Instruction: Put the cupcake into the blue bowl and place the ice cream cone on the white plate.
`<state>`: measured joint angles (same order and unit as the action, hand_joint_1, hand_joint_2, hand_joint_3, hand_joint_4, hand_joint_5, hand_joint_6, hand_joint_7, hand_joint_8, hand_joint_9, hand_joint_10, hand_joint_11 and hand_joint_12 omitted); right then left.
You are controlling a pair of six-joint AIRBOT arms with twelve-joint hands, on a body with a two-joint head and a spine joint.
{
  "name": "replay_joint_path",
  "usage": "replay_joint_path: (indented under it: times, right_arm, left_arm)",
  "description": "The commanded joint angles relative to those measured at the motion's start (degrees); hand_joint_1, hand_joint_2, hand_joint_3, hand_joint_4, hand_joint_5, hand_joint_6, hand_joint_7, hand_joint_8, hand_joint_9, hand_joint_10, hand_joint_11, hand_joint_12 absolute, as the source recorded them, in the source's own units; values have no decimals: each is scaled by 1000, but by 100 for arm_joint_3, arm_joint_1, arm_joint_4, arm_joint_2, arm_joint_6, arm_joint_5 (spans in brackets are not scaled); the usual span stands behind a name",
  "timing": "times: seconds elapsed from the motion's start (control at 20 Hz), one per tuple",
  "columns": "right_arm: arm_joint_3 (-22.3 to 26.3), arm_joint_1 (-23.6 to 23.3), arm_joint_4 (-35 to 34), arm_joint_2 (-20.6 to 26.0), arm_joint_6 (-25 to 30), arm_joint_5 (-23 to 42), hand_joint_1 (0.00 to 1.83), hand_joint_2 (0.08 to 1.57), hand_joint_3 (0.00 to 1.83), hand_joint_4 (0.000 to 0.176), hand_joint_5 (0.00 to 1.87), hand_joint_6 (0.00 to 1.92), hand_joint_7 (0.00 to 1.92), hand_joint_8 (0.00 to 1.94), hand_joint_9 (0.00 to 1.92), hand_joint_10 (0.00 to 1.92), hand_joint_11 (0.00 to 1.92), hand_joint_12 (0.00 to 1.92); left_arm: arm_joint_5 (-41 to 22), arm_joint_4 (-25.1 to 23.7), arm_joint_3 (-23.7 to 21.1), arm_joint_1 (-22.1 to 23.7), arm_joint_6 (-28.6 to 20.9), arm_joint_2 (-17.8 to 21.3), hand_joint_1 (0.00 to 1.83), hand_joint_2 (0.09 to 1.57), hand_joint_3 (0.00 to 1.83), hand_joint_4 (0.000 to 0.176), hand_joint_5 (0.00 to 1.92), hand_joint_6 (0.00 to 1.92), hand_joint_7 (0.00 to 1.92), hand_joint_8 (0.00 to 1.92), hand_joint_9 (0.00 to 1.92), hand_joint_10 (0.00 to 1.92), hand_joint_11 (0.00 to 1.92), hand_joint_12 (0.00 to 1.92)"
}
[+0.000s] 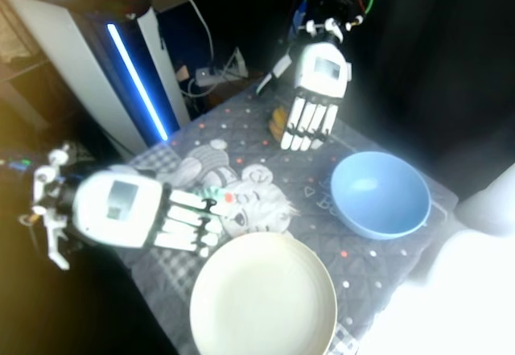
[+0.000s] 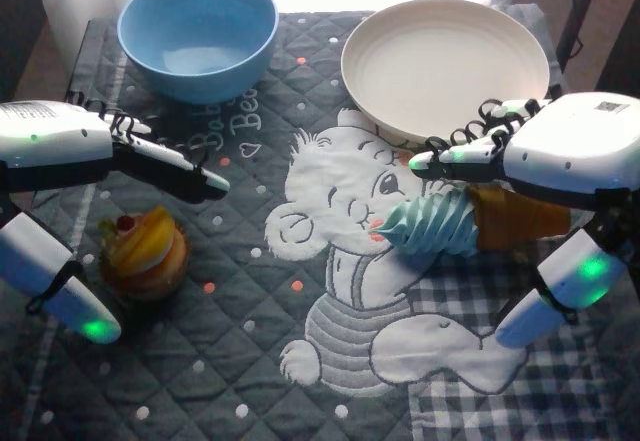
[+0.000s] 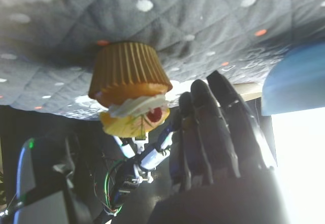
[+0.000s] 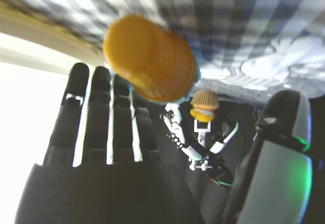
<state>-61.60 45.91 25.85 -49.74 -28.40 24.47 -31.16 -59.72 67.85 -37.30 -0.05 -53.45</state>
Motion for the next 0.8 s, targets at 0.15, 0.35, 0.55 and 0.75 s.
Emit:
replay_joint_path:
  times: [0.15, 0.35, 0.55, 0.75]
  right_arm:
    - [-99, -57, -75, -123, 28, 410, 592, 586, 2, 0, 149, 0, 320, 1, 357, 1, 104, 868]
    - [-152, -58, -111, -148, 28, 408, 660, 773, 9, 0, 443, 11, 614, 22, 686, 44, 433, 804]
    - [-226, -60, -174, -213, 28, 410, 1232, 1036, 0, 0, 1061, 563, 1173, 531, 1433, 77, 1021, 1149]
    - [-248, -60, -175, -247, 27, 413, 1283, 1074, 2, 0, 958, 818, 1206, 791, 1617, 63, 1335, 967]
  left_arm:
    - [-311, 27, 15, 75, -169, -74, 823, 635, 0, 0, 434, 1, 584, 3, 659, 13, 343, 849]
    - [-285, -2, 17, 74, -174, -113, 963, 676, 3, 0, 518, 6, 610, 3, 680, 7, 383, 797]
    - [-268, -26, 65, 37, -174, -213, 1241, 895, 4, 0, 933, 19, 967, 19, 1002, 49, 679, 969]
    - [-256, -12, 113, 4, -174, -292, 1394, 1044, 0, 0, 1119, 662, 1172, 520, 1041, 1104, 885, 1220]
